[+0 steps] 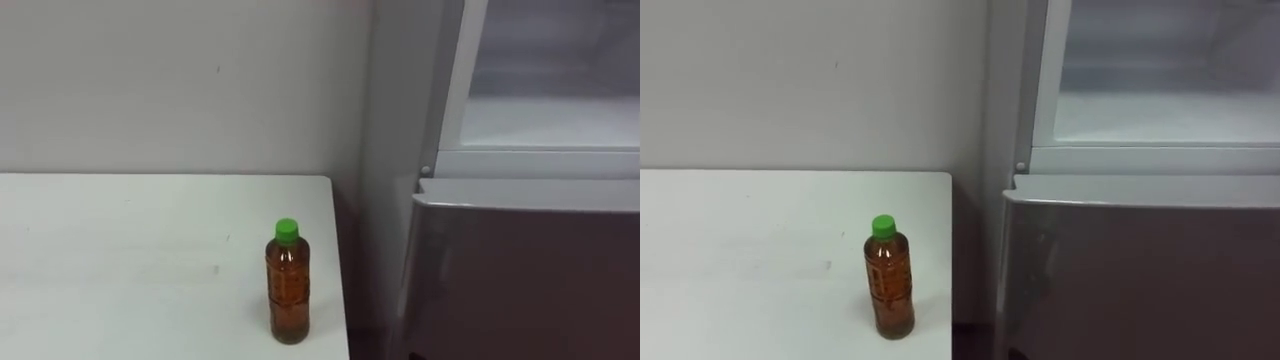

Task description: Put the bottle in the upper fridge

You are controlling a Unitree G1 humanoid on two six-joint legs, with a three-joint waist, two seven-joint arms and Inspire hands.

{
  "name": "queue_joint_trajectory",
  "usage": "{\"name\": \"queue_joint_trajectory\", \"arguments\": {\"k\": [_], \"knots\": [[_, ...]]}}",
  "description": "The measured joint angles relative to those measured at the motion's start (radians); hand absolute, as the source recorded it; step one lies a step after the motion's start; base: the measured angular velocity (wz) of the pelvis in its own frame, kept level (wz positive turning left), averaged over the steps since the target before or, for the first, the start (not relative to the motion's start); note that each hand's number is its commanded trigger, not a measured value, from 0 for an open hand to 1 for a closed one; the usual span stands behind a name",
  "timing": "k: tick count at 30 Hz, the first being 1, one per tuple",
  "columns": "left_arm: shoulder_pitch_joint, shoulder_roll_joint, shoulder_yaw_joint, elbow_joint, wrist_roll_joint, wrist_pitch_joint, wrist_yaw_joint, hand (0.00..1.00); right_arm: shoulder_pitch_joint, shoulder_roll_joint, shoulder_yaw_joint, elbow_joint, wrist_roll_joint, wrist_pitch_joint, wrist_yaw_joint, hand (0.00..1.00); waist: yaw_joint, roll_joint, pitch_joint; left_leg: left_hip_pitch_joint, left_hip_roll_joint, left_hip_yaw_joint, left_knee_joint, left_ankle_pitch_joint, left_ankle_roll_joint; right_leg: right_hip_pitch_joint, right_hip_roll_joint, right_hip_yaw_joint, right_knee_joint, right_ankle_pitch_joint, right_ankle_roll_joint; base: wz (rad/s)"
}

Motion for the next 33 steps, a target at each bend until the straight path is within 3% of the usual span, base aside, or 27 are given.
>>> {"name": "queue_joint_trajectory", "arguments": {"k": [18, 23, 29, 33], "knots": [[0.001, 0.004, 0.003, 0.014, 0.001, 0.008, -0.020, 0.00, -0.067, -0.006, 0.008, -0.105, 0.088, 0.000, -0.013, 0.00, 0.031, 0.006, 0.0041, -0.010, 0.000, -0.009, 0.001, 0.000, 0.000, -0.001, 0.000, -0.005, 0.001, 0.000, 0.000, 0.01], [0.002, 0.009, 0.003, 0.014, 0.011, 0.016, -0.021, 0.00, -0.087, -0.006, 0.021, -0.108, 0.088, 0.000, -0.020, 0.00, 0.046, -0.003, 0.0037, -0.015, 0.000, -0.018, 0.004, 0.001, 0.000, -0.003, 0.000, -0.013, 0.001, 0.001, 0.000, 0.06], [0.006, 0.020, 0.005, 0.011, 0.043, 0.017, -0.012, 0.00, -0.123, -0.006, 0.022, -0.169, 0.088, -0.001, -0.052, 0.00, 0.054, -0.016, 0.0099, -0.017, 0.000, -0.024, 0.007, 0.001, 0.000, -0.001, 0.001, -0.019, -0.001, 0.001, 0.000, 0.02], [0.009, 0.028, 0.005, 0.011, 0.056, 0.023, -0.002, 0.00, -0.134, -0.006, 0.022, -0.190, 0.088, -0.001, -0.069, 0.00, 0.054, -0.028, 0.0052, -0.026, -0.001, -0.030, 0.008, 0.001, 0.000, -0.002, 0.001, -0.029, -0.002, 0.001, 0.000, 0.07]]}}
